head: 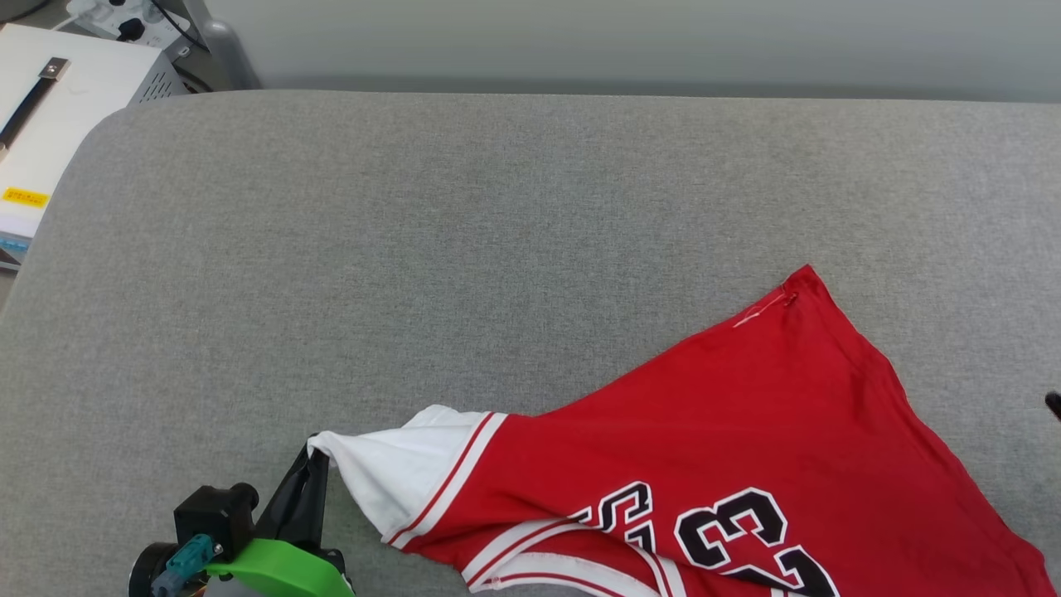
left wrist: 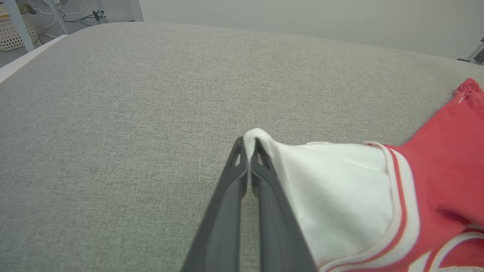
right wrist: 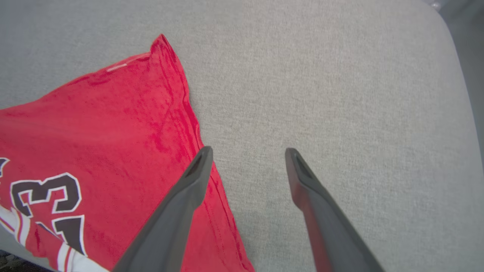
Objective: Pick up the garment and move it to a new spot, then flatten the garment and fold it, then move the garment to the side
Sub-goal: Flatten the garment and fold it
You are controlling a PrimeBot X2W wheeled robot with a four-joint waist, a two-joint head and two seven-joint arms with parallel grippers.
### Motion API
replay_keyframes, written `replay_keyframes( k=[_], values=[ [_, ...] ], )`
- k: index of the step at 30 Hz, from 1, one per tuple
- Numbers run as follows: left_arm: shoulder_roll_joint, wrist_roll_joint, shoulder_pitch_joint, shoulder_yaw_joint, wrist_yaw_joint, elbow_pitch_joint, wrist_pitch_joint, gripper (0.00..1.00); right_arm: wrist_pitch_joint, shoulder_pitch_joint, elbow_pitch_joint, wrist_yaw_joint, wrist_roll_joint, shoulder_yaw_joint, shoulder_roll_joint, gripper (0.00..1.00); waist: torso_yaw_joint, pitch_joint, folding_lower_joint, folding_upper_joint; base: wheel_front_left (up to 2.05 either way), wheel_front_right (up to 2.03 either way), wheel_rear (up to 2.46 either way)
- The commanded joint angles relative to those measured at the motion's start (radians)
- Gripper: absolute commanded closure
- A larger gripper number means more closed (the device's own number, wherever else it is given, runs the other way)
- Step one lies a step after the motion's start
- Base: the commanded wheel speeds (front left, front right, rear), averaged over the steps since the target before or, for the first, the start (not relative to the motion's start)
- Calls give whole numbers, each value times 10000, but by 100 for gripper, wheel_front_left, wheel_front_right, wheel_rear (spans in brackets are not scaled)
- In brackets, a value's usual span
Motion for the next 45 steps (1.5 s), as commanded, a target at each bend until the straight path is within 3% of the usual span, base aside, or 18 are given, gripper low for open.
replay_keyframes(
  k=[1, 4, 9, 11, 18, 29, 35, 36, 45],
  values=[
    [90, -66, 11, -2, 59, -68, -23, 100, 129, -442, -335, -9, -104, -99, -52, 0, 57, 110, 1, -1, 0, 0, 0],
    [78, -14, -162, -76, 34, -141, -16, 100, 557, -1231, -906, -9, -257, 24, -76, 0, 194, 331, 1, -1, 0, 0, 0],
    [-3, 108, -574, -229, -22, -177, -35, 100, 1687, -3055, -1152, -9, -628, 1275, -65, 0, 488, 715, 1, -1, 0, 0, 0],
    [-72, 186, -805, -341, -71, -180, -53, 100, 2353, -4309, -748, -9, -907, 2460, -105, 0, 673, 940, 1, -1, 0, 0, 0],
    [-294, 350, -1268, -613, -188, -103, -102, 100, 3529, -6611, 1336, -9, -1113, 4654, 299, 0, 1109, 1363, 1, -1, 0, 0, 0],
    [-625, 531, -1770, -837, -381, 85, -195, 100, 3033, -8128, 4976, -9, -1202, 6486, 1235, 0, 1671, 1868, 1, -1, 0, 0, 0],
    [-698, 591, -1793, -825, -411, 221, -222, 100, 2825, -7898, 5747, -9, -727, 7770, 1306, 0, 1700, 1797, 1, -1, 0, 0, 0],
    [-697, 598, -1746, -793, -399, 272, -228, 100, 2676, -7922, 5861, -9, -495, 8049, 1205, 98, 1651, 1710, 1, -1, 0, 0, 0],
    [-599, 651, -1598, -738, -494, 554, -241, 100, 552, -8343, 5754, -9, 73, 8290, 868, 100, 1187, 896, 1, -1, 0, 0, 0]
  ],
)
